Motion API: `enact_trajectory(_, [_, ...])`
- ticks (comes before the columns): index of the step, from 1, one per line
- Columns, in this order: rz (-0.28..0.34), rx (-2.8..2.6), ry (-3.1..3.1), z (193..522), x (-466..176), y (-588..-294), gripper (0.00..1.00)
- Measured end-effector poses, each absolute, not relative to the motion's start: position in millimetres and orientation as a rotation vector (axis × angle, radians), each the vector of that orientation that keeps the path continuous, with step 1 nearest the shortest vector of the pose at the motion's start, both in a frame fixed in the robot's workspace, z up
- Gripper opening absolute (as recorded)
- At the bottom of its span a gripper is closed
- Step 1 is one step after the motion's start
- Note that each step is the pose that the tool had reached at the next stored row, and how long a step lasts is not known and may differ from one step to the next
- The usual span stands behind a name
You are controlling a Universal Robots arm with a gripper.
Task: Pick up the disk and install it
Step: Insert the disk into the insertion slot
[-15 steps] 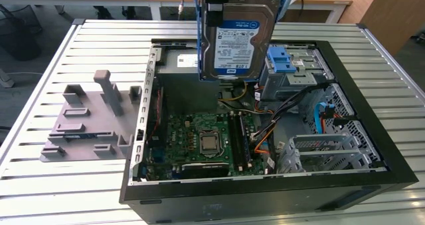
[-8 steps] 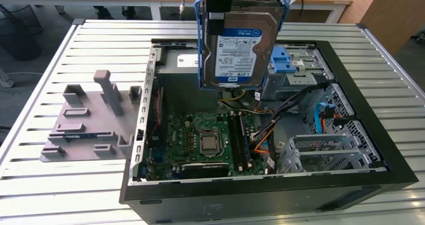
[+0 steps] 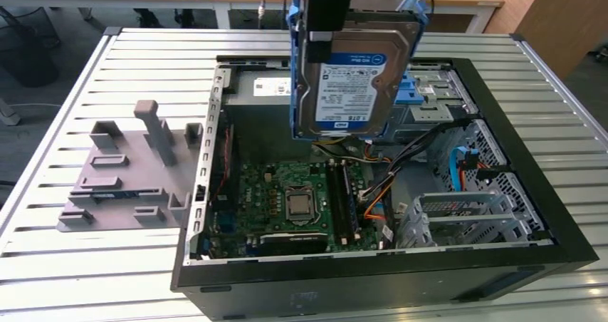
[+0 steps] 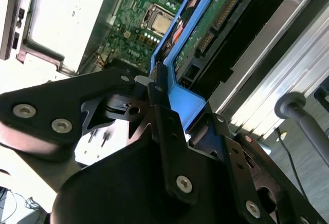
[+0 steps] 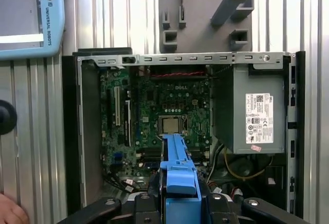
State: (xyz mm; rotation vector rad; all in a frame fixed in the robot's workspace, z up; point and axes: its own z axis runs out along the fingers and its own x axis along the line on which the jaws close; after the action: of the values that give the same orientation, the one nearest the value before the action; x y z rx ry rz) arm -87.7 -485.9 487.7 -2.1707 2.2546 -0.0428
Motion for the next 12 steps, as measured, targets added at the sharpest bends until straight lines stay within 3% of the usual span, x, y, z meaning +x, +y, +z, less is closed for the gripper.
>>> enact_trajectory(12, [-0.042, -2.172, 2.256, 483.8, -77.7, -510.9, 0.36])
